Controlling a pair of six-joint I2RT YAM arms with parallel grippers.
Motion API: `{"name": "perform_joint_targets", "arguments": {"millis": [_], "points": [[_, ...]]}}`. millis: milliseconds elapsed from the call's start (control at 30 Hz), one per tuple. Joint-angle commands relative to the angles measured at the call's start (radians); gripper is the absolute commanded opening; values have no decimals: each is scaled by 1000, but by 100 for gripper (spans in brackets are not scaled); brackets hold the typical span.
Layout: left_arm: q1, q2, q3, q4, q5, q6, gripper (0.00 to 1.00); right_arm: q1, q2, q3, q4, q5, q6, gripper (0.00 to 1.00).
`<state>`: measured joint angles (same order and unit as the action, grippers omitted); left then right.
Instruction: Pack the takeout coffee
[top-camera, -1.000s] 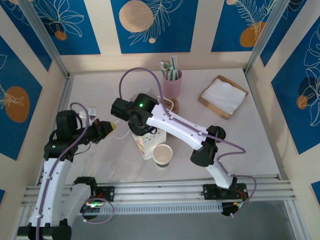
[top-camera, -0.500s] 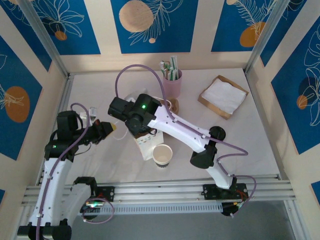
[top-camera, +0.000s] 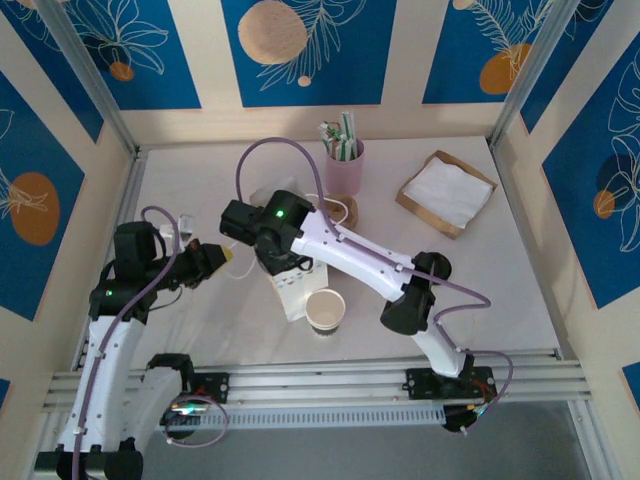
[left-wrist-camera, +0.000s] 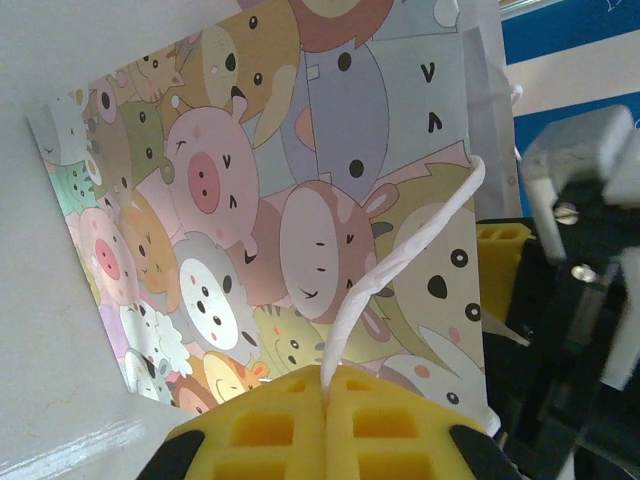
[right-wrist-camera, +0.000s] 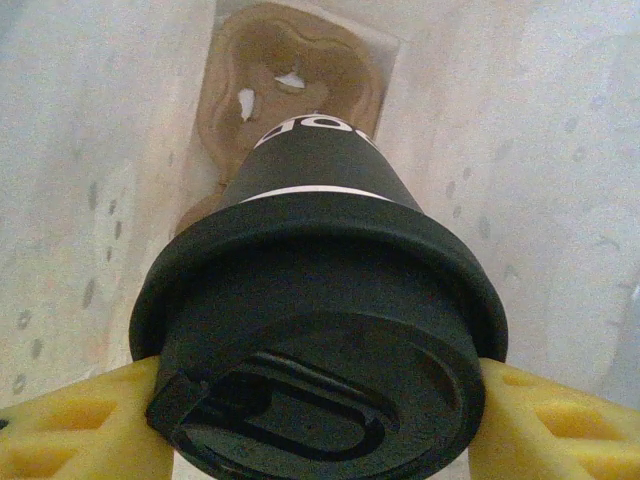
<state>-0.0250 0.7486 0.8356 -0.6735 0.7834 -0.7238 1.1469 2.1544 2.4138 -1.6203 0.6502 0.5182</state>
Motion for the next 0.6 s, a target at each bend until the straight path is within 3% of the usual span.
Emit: {"name": "perform_joint_targets", "arguments": {"millis": [0, 233, 567], "points": [[-9, -12, -6, 9, 8, 12, 0, -2, -30, -19, -157, -7, 36, 59], [-9, -18, -6, 5, 5, 12, 0, -24, -27, -23, -156, -32, 47, 60], [-8, -15, -3, 3, 5, 14, 0, -70, -56, -26, -156, -192, 50, 60]]}}
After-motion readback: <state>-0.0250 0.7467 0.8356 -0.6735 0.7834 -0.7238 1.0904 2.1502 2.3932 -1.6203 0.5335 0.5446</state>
